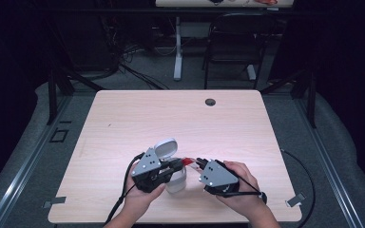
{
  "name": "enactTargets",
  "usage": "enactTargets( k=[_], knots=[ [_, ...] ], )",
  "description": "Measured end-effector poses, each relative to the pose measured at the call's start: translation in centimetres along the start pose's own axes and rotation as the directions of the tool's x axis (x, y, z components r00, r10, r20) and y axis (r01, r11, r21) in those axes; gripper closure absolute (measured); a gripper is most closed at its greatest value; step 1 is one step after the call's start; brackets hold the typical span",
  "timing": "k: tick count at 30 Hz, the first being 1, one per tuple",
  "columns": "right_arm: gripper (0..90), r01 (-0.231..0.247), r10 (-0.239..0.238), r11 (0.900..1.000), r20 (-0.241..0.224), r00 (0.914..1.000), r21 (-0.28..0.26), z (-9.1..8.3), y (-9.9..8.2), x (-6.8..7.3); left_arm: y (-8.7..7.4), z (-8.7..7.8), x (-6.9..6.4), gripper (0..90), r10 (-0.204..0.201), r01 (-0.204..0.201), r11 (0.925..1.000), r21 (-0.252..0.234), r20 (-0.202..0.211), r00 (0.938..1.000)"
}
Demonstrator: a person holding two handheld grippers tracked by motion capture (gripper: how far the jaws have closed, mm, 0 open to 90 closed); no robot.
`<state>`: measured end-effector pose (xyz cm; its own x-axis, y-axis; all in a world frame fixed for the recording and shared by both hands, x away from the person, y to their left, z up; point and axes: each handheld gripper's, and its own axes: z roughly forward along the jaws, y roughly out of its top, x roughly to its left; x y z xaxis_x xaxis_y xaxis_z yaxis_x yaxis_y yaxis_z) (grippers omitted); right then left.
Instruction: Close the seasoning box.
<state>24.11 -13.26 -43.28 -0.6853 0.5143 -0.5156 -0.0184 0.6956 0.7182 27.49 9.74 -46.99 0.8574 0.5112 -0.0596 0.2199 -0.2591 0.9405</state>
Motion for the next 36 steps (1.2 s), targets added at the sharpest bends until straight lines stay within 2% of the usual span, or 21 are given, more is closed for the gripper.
enactTargets(
  k=[4,5,7,9,10,12,13,17,18,19,20,21,22,36],
  knots=[
    [90.0,-0.025,0.025,0.9995,-0.014,0.9996,-0.019,-0.2,-0.1,-0.2,0.3,-0.3,-0.1,78.2,0.003,-0.004,0.9999,-0.011,-0.017,0.9999],
    [90.0,-0.028,0.028,0.9994,-0.015,0.9995,-0.020,-0.2,-0.1,-0.3,0.3,-0.3,-0.3,77.4,0.011,-0.011,0.9998,-0.015,-0.045,0.9989],
    [90.0,-0.038,0.037,0.9990,-0.018,0.9991,-0.025,-0.2,-0.2,-0.4,0.4,-0.3,-0.3,74.5,0.026,-0.027,0.9995,-0.018,-0.045,0.9987],
    [90.0,-0.045,0.045,0.9986,-0.021,0.9988,-0.027,-0.3,-0.2,-0.5,0.4,-0.4,-0.3,70.2,0.021,-0.023,0.9994,-0.026,-0.071,0.9972],
    [90.0,-0.047,0.047,0.9985,-0.022,0.9987,-0.026,-0.3,-0.3,-0.5,0.4,-0.5,-0.1,68.5,0.015,-0.017,0.9993,-0.035,-0.059,0.9981],
    [90.0,-0.054,0.053,0.9983,-0.021,0.9984,-0.024,-0.4,-0.4,-0.7,0.4,-0.7,0.0,65.5,0.010,-0.012,0.9991,-0.040,-0.070,0.9975],
    [90.0,-0.060,0.059,0.9979,-0.024,0.9980,-0.026,-0.4,-0.5,-0.8,0.4,-0.8,0.0,64.8,0.007,-0.011,0.9991,-0.041,-0.089,0.9960],
    [90.0,-0.067,0.066,0.9974,-0.027,0.9975,-0.026,-0.4,-0.6,-0.9,0.6,-1.1,0.3,61.8,0.002,-0.007,0.9982,-0.059,-0.083,0.9966],
    [90.0,-0.066,0.065,0.9975,-0.028,0.9975,-0.025,-0.4,-0.6,-0.9,0.6,-1.2,0.3,61.5,-0.003,-0.004,0.9981,-0.061,-0.105,0.9945],
    [90.0,-0.065,0.065,0.9975,-0.026,0.9976,-0.025,-0.5,-0.6,-0.9,0.6,-1.2,0.4,61.3,-0.006,0.001,0.9981,-0.062,-0.085,0.9963],
    [90.0,-0.067,0.067,0.9974,-0.021,0.9976,-0.026,-0.5,-0.6,-1.0,0.6,-1.3,0.5,61.1,-0.008,0.003,0.9979,-0.065,-0.086,0.9962],
    [90.0,-0.069,0.069,0.9973,-0.018,0.9975,-0.025,-0.5,-0.6,-1.0,0.6,-1.3,0.4,60.6,-0.010,0.003,0.9979,-0.064,-0.104,0.9945],
    [90.0,-0.071,0.071,0.9971,-0.017,0.9973,-0.025,-0.6,-0.7,-1.2,0.6,-1.4,0.5,60.5,-0.009,0.003,0.9979,-0.064,-0.087,0.9962],
    [90.0,-0.137,0.137,0.9896,-0.004,0.9905,-0.042,-1.0,-1.3,-2.5,0.5,-1.8,1.2,60.1,-0.032,0.025,0.9978,-0.062,-0.102,0.9942]
  ],
)
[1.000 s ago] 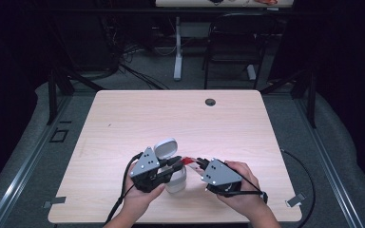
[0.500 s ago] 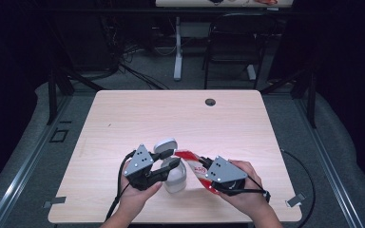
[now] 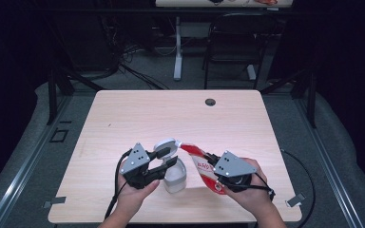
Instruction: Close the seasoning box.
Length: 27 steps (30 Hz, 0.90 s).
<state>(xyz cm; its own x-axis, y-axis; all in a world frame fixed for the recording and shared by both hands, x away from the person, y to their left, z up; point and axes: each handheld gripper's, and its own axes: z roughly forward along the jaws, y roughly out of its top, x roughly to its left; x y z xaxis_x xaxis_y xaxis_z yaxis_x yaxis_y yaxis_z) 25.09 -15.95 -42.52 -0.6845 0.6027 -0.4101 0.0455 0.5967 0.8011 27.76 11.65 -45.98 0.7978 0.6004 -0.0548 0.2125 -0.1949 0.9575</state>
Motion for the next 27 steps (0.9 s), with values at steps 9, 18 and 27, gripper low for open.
enactTargets(
  k=[9,18,27],
  knots=[
    [90.0,-0.033,0.033,0.9994,0.037,0.9988,0.013,0.2,-0.5,-1.5,0.0,-0.6,0.8,60.0,-0.016,0.016,0.9998,-0.006,-0.026,0.9995],
    [90.0,-0.081,0.079,0.9964,0.078,0.9938,0.026,0.7,-1.4,-3.6,-0.3,-0.8,1.6,60.0,-0.030,0.031,0.9994,0.013,-0.052,0.9982],
    [90.0,-0.137,0.130,0.9896,0.126,0.9835,0.045,1.9,-2.3,-5.8,-0.3,-1.3,2.2,60.0,-0.039,0.041,0.9988,0.025,-0.061,0.9974]
  ],
)
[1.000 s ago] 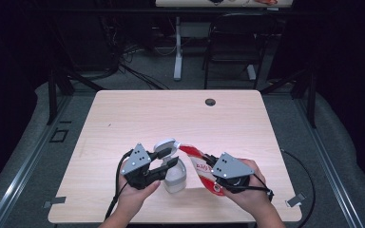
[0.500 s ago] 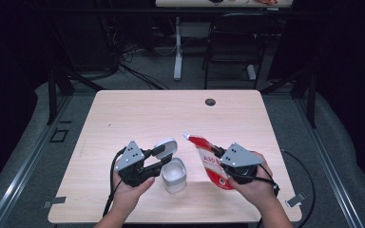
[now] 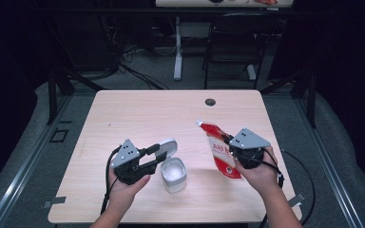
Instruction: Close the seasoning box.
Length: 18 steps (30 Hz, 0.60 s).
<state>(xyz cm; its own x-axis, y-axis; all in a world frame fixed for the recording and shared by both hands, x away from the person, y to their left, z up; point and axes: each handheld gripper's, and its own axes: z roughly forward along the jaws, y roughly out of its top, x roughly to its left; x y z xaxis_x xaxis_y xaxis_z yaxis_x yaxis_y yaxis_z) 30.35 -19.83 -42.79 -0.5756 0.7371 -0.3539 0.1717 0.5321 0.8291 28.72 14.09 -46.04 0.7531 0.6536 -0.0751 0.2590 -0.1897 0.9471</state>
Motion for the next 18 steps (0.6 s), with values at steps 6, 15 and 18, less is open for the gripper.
enactTargets(
  k=[6,15,18],
  knots=[
    [90.0,-0.014,0.013,0.9998,0.037,0.9992,0.016,1.0,-0.3,-0.7,0.0,-0.2,0.5,60.0,-0.009,0.009,0.9999,-0.009,-0.014,0.9999],
    [90.0,-0.075,0.075,0.9971,0.058,0.9955,0.003,2.6,-0.8,-2.2,-0.3,-0.3,1.0,59.8,-0.015,0.015,0.9998,0.010,-0.020,0.9997],
    [90.0,-0.086,0.086,0.9963,0.055,0.9948,0.003,2.9,-1.2,-2.3,-0.4,-0.3,1.1,59.8,-0.020,0.020,0.9997,0.013,-0.021,0.9996]
  ],
)
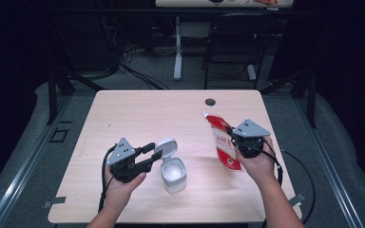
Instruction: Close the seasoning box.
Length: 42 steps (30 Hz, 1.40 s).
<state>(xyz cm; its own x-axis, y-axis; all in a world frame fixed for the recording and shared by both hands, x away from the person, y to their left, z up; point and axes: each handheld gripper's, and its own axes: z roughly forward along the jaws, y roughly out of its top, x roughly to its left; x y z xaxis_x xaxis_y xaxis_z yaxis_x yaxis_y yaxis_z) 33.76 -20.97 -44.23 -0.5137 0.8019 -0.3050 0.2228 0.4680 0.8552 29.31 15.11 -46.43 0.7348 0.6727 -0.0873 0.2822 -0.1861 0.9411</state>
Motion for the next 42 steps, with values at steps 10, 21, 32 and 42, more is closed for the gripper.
enactTargets(
  k=[10,21,32,42],
  knots=[
    [90.0,-0.039,0.039,0.9992,-0.008,0.9992,-0.011,-0.4,-1.5,-0.5,-0.1,0.0,0.4,59.7,-0.009,0.009,0.9999,0.014,-0.003,1.0000],
    [88.5,-0.035,0.033,0.9987,-0.054,0.9980,-0.037,-2.4,-3.2,-0.4,0.0,-0.5,1.0,58.9,-0.019,0.019,0.9998,-0.007,-0.018,0.9997],
    [84.7,-0.086,0.084,0.9961,-0.061,0.9946,-0.021,-3.8,-5.3,-1.0,0.1,-0.5,1.6,56.2,-0.034,0.035,0.9994,0.003,-0.025,0.9991],
    [78.7,-0.102,0.102,0.9947,-0.061,0.9929,-0.001,-4.2,-6.5,-0.9,0.2,-0.5,2.1,56.8,-0.037,0.038,0.9993,0.002,-0.043,0.9984]
  ],
)
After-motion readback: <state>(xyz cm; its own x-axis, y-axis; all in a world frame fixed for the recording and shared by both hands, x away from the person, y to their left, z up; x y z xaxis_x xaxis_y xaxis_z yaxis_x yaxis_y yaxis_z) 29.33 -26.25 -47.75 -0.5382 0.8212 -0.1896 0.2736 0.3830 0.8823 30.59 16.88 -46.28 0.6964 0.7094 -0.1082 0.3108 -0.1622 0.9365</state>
